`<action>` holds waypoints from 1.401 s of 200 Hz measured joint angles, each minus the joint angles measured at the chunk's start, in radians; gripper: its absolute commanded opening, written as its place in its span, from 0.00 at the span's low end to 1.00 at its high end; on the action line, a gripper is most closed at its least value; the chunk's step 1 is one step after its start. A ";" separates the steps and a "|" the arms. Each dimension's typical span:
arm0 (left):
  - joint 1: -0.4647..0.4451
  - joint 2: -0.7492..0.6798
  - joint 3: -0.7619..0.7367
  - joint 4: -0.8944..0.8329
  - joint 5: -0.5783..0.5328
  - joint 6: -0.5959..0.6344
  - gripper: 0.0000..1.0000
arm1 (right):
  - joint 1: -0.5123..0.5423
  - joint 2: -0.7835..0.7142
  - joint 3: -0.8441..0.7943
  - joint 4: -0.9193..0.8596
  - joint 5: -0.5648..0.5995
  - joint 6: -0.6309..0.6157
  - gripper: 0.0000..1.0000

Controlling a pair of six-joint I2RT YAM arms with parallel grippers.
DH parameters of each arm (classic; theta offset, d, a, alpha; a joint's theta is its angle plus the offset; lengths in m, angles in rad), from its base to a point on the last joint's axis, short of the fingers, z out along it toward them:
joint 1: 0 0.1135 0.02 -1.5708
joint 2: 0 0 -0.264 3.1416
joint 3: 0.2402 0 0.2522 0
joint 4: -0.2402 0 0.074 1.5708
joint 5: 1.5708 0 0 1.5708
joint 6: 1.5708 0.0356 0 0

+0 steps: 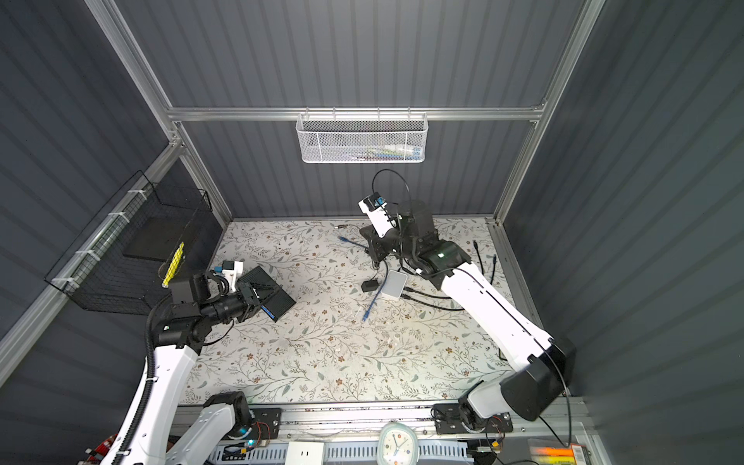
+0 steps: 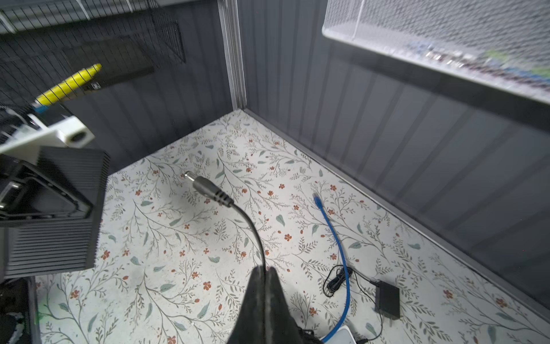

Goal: Insert the plug into the switch port

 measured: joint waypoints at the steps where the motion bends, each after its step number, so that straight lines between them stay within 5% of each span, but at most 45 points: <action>1: 0.000 0.000 0.000 0.000 0.000 0.000 0.07 | 0.000 -0.003 0.001 -0.001 0.000 0.000 0.00; 52: 0.000 0.001 -0.006 0.033 0.005 -0.011 0.06 | -0.001 -0.166 -0.017 -0.082 0.043 0.037 0.00; 127: 0.000 0.003 -0.048 0.132 0.040 -0.060 0.07 | -0.005 -0.305 -0.324 -0.175 0.101 0.074 0.00; 190: 0.000 0.015 -0.089 0.207 0.066 -0.084 0.08 | -0.020 -0.101 -0.556 -0.026 0.058 0.132 0.00; 280: 0.000 0.036 -0.098 0.272 0.082 -0.100 0.09 | -0.055 0.223 -0.618 0.235 -0.038 0.198 0.00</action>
